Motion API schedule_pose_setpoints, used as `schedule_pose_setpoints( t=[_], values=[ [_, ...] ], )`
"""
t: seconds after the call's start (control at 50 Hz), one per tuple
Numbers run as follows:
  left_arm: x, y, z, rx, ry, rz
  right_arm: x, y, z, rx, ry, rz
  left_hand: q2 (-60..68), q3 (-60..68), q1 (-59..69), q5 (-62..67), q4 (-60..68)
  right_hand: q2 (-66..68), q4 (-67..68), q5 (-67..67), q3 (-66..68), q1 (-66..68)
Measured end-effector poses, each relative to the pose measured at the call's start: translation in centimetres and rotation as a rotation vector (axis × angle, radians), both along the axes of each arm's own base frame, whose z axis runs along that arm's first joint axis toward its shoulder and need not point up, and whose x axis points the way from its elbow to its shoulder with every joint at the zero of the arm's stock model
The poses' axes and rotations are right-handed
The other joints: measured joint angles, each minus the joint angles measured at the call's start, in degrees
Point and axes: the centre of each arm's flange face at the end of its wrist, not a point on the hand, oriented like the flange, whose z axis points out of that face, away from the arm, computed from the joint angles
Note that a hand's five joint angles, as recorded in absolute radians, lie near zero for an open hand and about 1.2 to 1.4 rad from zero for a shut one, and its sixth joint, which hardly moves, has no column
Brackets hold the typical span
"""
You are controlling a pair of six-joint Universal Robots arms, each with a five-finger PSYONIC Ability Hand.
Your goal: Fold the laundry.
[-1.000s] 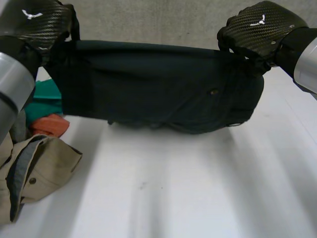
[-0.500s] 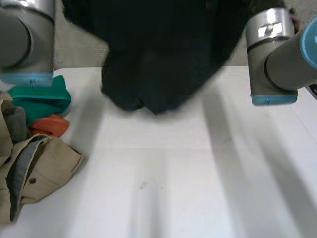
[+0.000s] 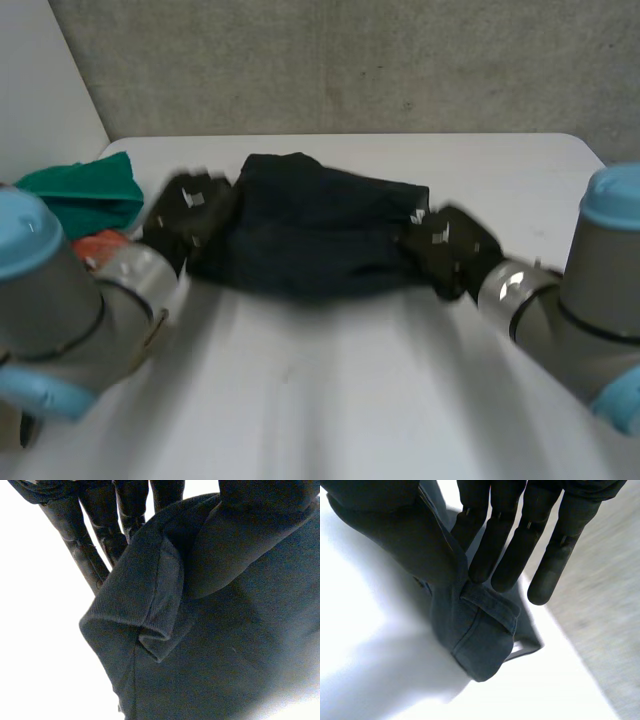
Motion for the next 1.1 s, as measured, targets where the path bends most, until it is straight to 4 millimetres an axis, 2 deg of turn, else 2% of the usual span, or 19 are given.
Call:
schedule_pose_setpoints(
  t=[0.04, 0.06, 0.12, 0.2, 0.28, 0.36, 0.42, 0.54, 0.64, 0.7, 0.74, 0.8, 0.86, 0.96, 1.0, 1.1],
  values=[
    [0.2, 1.6, -1.6, 0.038, -0.061, -0.024, -0.5, 1.0, -1.4, 0.058, 0.058, 0.006, 0.00, 0.00, 0.00, 0.00, 0.00, 0.00, -0.05, -0.06, 0.00, -0.03],
    [0.3, 2.3, -2.2, 0.050, -0.086, -0.033, -0.7, 1.4, -1.8, 0.080, 0.080, 0.006, 0.00, 0.00, 0.00, 0.00, 0.00, -3.46, -4.15, -3.86, -3.63, -1.99],
    [0.5, 4.0, -2.9, 0.063, -0.141, -0.054, -1.2, 1.9, -2.3, 0.125, 0.116, -0.013, 0.00, 0.00, 0.01, 0.00, 0.00, -29.50, -30.43, -30.64, -29.89, -28.17],
    [0.9, 5.2, -2.6, 0.047, -0.167, -0.061, -1.4, 1.1, -1.5, 0.129, 0.082, -0.056, 0.00, 0.00, 0.01, 0.00, 0.00, -48.91, -50.02, -50.74, -49.71, -45.59],
    [1.2, 5.8, -1.7, 0.020, -0.167, -0.060, -1.4, -0.4, 0.2, 0.128, -0.005, -0.103, 0.00, 0.00, 0.01, 0.00, 0.00, -53.56, -54.75, -55.45, -54.60, -49.75],
    [1.5, 6.2, -1.0, 0.000, -0.158, -0.054, -1.1, -1.8, 1.3, 0.210, -0.071, -0.128, 0.00, 0.00, 0.01, 0.00, 0.00, -53.45, -54.60, -54.93, -54.48, -49.60],
    [1.7, 6.3, -0.8, -0.004, -0.153, -0.048, -0.8, -2.3, 1.2, 0.299, -0.065, -0.129, 0.00, 0.00, 0.01, 0.00, 0.00, -50.14, -51.40, -50.90, -50.88, -46.66],
    [2.0, 6.3, -0.5, -0.010, -0.146, -0.039, 0.0, -2.3, -0.3, 0.415, 0.017, -0.096, 0.00, 0.00, 0.00, 0.00, 0.00, -47.92, -48.03, -47.33, -47.71, -43.70],
    [2.1, 6.0, -0.2, -0.021, -0.139, -0.029, 0.7, -2.1, -2.0, 0.406, 0.085, -0.065, 0.00, 0.00, 0.01, 0.00, 0.00, -46.79, -46.55, -45.78, -46.15, -42.17],
    [2.1, 5.7, 0.0, -0.028, -0.133, -0.022, 0.9, -2.0, -3.0, 0.376, 0.122, -0.063, 0.00, 0.00, 0.01, 0.00, 0.00, -28.00, -30.27, -29.82, -29.91, -24.65],
    [2.1, 5.6, 0.2, -0.032, -0.128, -0.018, 1.0, -2.1, -3.5, 0.350, 0.139, -0.071, 0.00, 0.00, 0.01, 0.00, 0.00, -9.96, -11.63, -11.67, -11.34, -10.76],
    [2.2, 5.5, 0.4, -0.034, -0.119, -0.015, 1.0, -2.3, -3.6, 0.308, 0.143, -0.087, 0.00, 0.00, 0.01, 0.00, 0.00, -0.27, -1.23, -1.97, -1.18, -2.17],
    [2.2, 5.6, 0.5, -0.031, -0.115, -0.014, 0.8, -2.4, -3.0, 0.275, 0.131, -0.103, 0.00, 0.00, 0.01, 0.00, 0.00, -0.17, -0.38, -1.15, -0.45, -2.17],
    [2.5, 6.3, 0.5, -0.006, -0.128, -0.017, -0.3, -1.9, -0.5, 0.220, 0.100, -0.130, 0.00, 0.00, 0.01, 0.00, 0.00, -0.17, -0.28, -0.88, -0.41, -2.17],
    [2.8, 7.0, 0.3, 0.027, -0.154, -0.020, -1.5, -1.0, 1.2, 0.194, 0.102, -0.139, 0.00, 0.00, 0.01, 0.00, 0.00, -0.17, -0.28, -0.89, -0.41, -2.17],
    [3.6, 9.1, 0.1, 0.133, -0.244, -0.041, -4.1, 1.9, 3.3, 0.171, 0.202, -0.121, 0.00, 0.00, 0.00, 0.00, 0.00, -0.17, -0.27, -0.88, -0.41, -2.17]
  ],
)
